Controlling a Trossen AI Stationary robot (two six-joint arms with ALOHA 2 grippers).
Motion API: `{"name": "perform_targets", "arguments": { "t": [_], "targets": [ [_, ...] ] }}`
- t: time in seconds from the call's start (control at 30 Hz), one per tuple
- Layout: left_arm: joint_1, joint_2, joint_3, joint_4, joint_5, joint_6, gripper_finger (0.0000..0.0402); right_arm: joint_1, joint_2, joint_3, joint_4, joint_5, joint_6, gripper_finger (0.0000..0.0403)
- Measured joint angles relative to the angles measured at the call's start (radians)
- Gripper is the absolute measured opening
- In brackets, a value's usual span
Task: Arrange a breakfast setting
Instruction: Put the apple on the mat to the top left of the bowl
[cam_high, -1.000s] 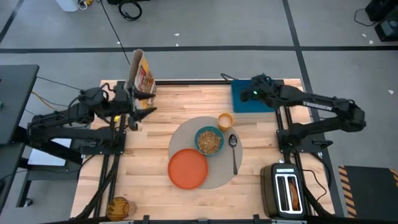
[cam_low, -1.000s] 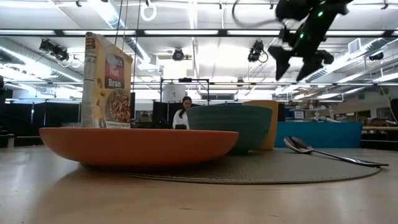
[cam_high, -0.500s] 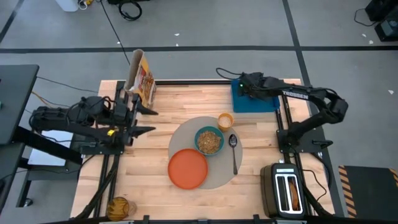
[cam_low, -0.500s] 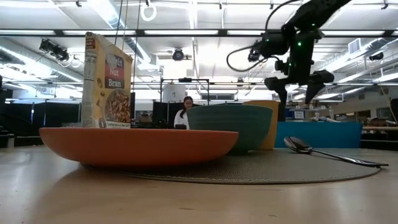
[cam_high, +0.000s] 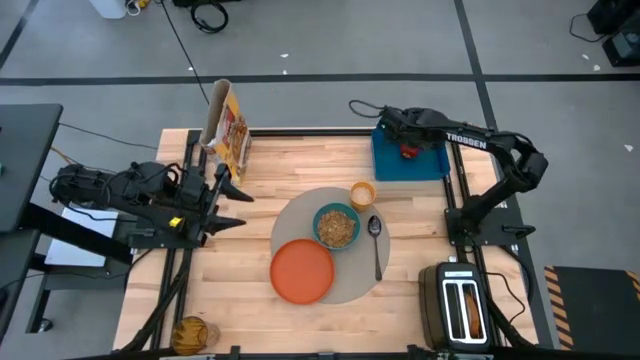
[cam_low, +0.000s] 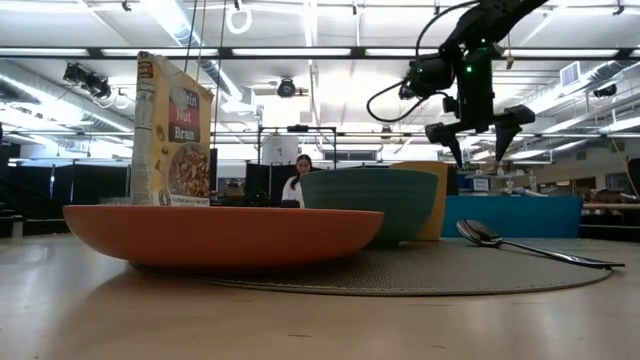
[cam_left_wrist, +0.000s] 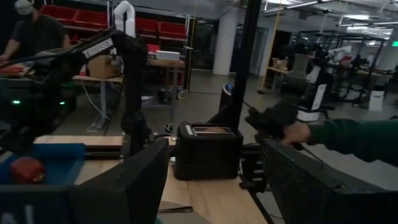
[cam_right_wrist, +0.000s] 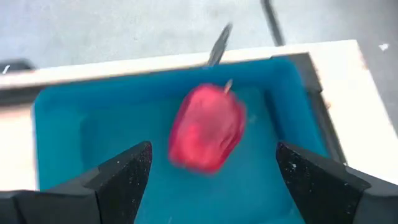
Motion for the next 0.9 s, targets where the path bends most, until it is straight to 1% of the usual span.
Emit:
{"name": "perform_targets", "arguments": {
  "t": [0.07, 0.13, 0.23, 0.3, 0.43, 0.53, 0.6, 0.67, 0.73, 0.83, 0.9],
  "targets": [
    [-0.002, -0.001, 0.0, -0.003, 0.0, 0.0, 0.026, -0.028, 0.0, 0.0, 0.029, 0.015, -0.031, 0.0352],
    [-0.002, 0.0, 0.0, -0.016, 0.0, 0.01, 0.026, -0.058, 0.0, 0.0, 0.061, -0.006, -0.066, 0.035],
    [-0.001, 0.0, 0.0, -0.02, -0.001, 0.074, 0.026, -0.074, 0.011, 0.0, 0.047, -0.03, -0.039, 0.034],
    [-0.001, 0.0, 0.0, -0.02, -0.001, 0.102, 0.026, -0.066, 0.023, 0.0, 0.02, -0.031, -0.011, 0.0323],
    [-0.001, 0.0, 0.0, -0.02, -0.001, 0.113, 0.026, -0.042, 0.052, 0.0, 0.001, -0.006, 0.064, 0.0276],
    [-0.001, 0.0, 0.0, -0.029, -0.001, 0.113, 0.026, -0.019, 0.062, 0.0, 0.026, -0.021, 0.032, 0.0249],
    [-0.001, 0.0, 0.0, -0.034, -0.001, 0.113, 0.026, -0.008, 0.062, 0.0, 0.053, -0.048, 0.001, 0.0243],
    [-0.001, 0.0, 0.0, -0.036, -0.001, 0.113, 0.026, -0.006, 0.061, 0.0, 0.05, -0.079, -0.009, 0.0247],
    [-0.001, 0.0, 0.0, -0.037, 0.0, 0.113, 0.026, -0.015, 0.059, 0.0, 0.04, -0.097, -0.036, 0.0262],
    [-0.001, -0.001, 0.0, -0.046, 0.0, 0.128, 0.026, -0.027, 0.062, 0.0, 0.032, -0.149, -0.11, 0.0299],
    [0.0, -0.001, 0.0, -0.045, 0.0, 0.153, 0.026, -0.038, 0.066, 0.0, 0.04, -0.168, -0.108, 0.0326]
  ]
}}
